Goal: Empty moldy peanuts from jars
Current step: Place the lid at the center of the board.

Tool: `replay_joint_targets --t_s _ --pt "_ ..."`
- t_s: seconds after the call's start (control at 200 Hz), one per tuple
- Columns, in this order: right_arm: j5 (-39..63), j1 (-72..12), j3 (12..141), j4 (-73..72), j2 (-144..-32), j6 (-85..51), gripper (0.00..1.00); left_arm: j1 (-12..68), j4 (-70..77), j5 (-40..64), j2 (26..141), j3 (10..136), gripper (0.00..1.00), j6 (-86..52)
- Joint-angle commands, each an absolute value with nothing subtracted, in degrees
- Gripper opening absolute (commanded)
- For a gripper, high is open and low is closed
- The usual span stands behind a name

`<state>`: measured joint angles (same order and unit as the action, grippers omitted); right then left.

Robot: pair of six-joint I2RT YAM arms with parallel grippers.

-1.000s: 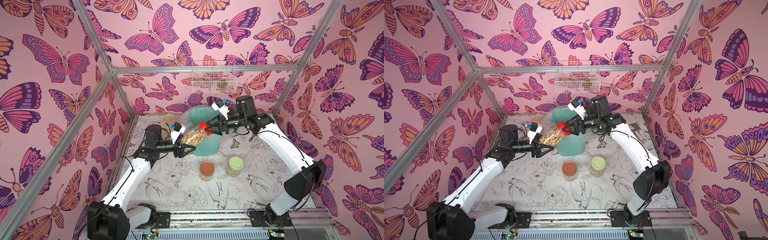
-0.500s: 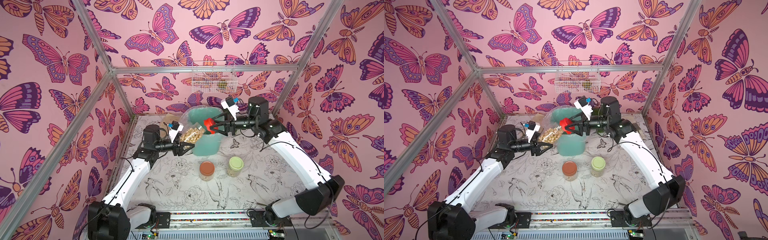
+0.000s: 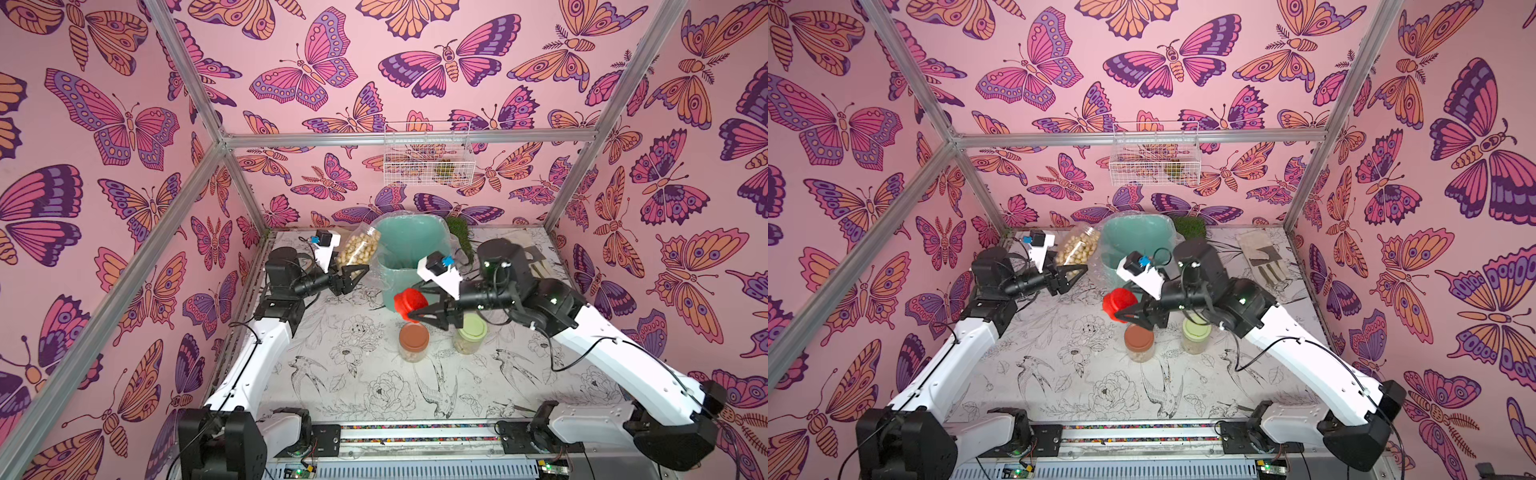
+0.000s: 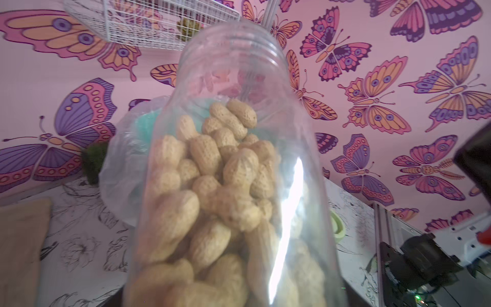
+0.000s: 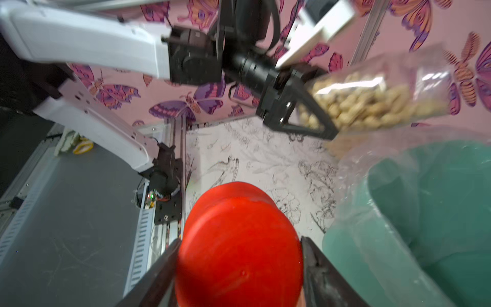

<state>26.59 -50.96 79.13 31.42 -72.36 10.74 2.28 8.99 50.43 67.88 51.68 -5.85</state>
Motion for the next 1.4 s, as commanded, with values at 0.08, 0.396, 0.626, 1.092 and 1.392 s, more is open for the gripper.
replay_joint_targets --t_s 0.08,0.396,0.626,1.092,1.392 --pt "11.1 -59.9 72.2 26.9 -76.5 14.1 0.00 -1.5 10.0 43.3 67.0 53.1 0.00 -3.9" --pt "5.4 -67.5 73.3 23.0 -93.1 19.3 0.00 -5.1 10.3 36.9 66.5 50.5 0.00 -2.7" --pt "5.7 -69.2 76.1 20.9 -103.2 19.5 0.00 -5.7 10.9 32.8 66.3 47.8 0.00 -1.3" --pt "1.9 -70.7 81.4 20.5 -114.7 19.2 0.36 -5.9 10.6 31.6 66.5 47.8 0.00 -1.1" --pt "1.5 -70.7 81.8 21.2 -117.5 16.6 0.54 -5.9 10.4 32.4 66.1 47.0 0.00 -0.9"
